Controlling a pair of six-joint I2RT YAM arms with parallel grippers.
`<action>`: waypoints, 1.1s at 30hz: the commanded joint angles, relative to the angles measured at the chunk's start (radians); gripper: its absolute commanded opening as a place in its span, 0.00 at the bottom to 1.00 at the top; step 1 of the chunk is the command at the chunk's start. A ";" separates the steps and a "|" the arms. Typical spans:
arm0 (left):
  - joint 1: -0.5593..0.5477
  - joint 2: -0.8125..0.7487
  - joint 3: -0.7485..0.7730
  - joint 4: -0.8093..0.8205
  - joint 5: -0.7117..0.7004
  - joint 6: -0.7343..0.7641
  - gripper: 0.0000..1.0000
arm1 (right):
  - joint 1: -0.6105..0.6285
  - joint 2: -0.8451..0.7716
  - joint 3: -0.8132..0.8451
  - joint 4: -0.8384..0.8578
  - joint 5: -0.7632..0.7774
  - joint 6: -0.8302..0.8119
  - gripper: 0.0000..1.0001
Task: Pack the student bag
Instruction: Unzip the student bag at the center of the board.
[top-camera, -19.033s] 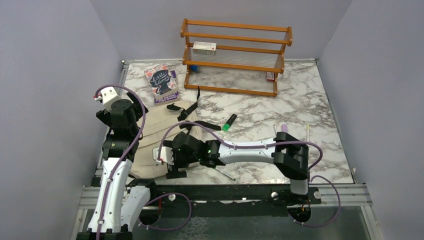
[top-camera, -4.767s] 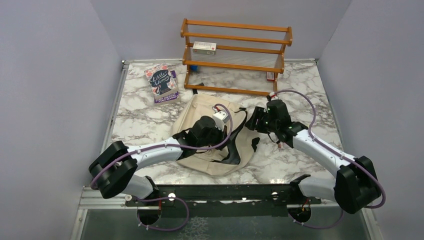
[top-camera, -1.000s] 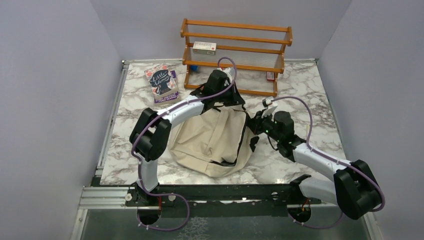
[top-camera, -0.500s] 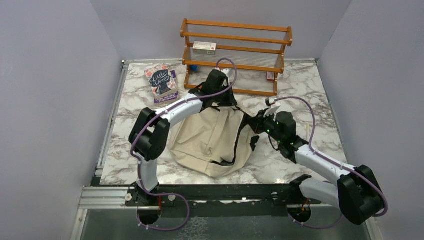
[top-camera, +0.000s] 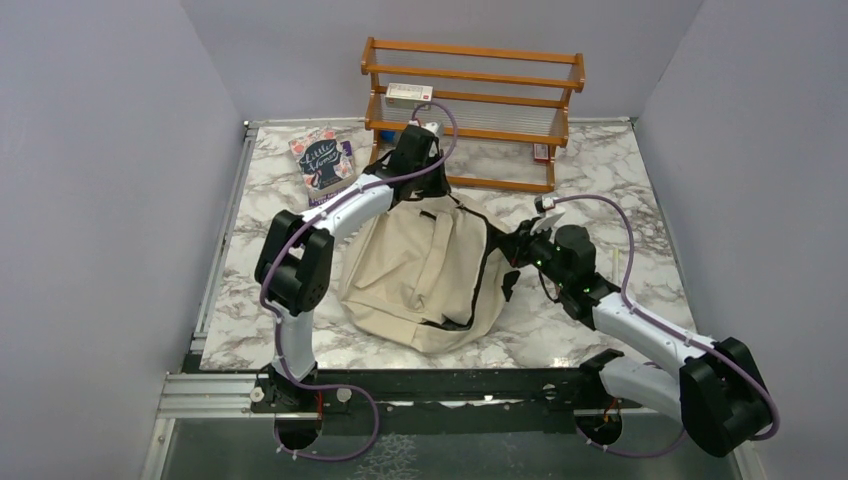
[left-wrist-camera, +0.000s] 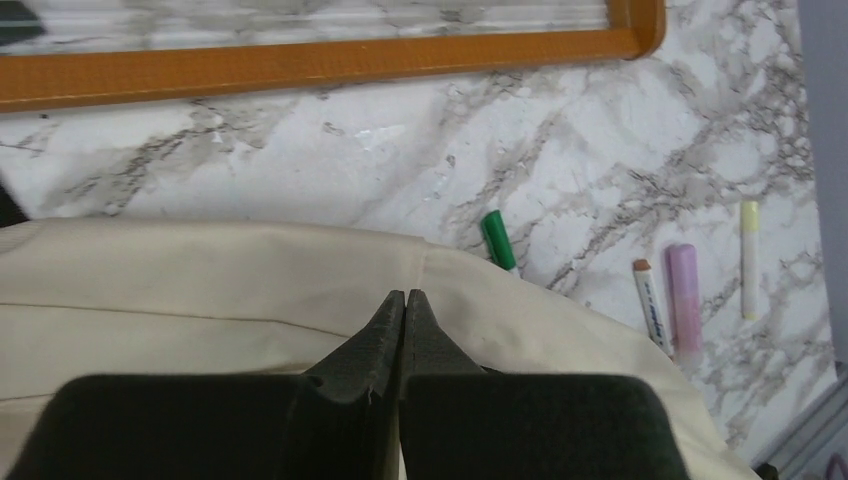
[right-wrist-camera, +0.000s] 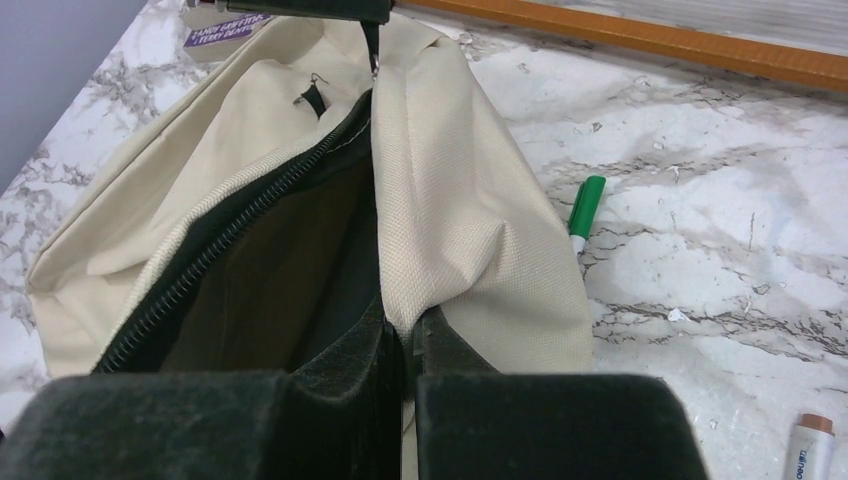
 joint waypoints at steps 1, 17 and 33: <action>0.053 0.029 0.044 -0.059 -0.190 0.081 0.00 | -0.001 -0.037 -0.012 0.027 0.048 0.002 0.01; 0.091 0.050 0.076 -0.063 -0.109 0.116 0.09 | -0.001 -0.007 0.009 0.016 0.040 0.029 0.01; -0.188 -0.436 -0.287 0.037 0.077 0.154 0.78 | -0.001 0.137 0.225 -0.232 0.152 0.259 0.01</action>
